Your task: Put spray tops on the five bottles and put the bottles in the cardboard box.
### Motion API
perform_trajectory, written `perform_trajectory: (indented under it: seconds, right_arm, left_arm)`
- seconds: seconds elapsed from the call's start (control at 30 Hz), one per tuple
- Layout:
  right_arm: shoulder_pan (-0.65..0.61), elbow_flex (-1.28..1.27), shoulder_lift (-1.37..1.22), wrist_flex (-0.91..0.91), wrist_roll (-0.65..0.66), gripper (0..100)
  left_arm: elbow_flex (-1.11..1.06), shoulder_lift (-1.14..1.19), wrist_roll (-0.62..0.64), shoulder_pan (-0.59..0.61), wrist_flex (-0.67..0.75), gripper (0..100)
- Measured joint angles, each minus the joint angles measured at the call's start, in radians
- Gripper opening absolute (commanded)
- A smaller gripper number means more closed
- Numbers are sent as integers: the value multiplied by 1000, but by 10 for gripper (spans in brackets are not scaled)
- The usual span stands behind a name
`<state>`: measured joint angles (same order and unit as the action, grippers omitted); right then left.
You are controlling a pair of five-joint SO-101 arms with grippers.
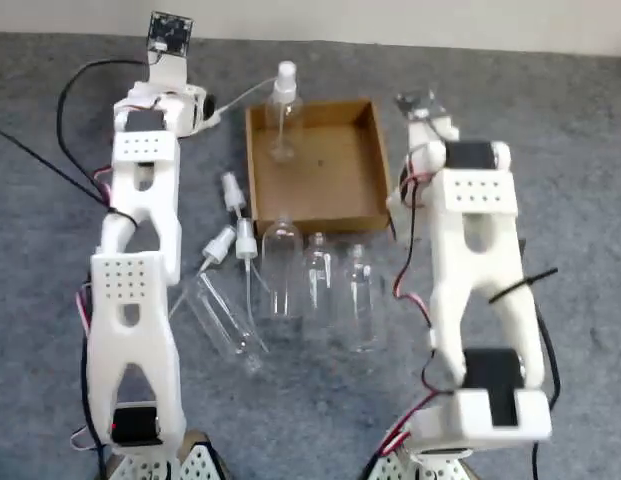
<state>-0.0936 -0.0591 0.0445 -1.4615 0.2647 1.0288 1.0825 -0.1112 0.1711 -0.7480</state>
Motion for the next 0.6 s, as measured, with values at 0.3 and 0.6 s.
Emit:
perform_trajectory:
  seconds: [0.3,0.6]
  right_arm:
    - [0,-318,219,100,0,5]
    - [0,-338,293,103,0,5]
  left_arm:
    - [437,408,38,-12,74,220]
    - [442,436,43,14,32,121]
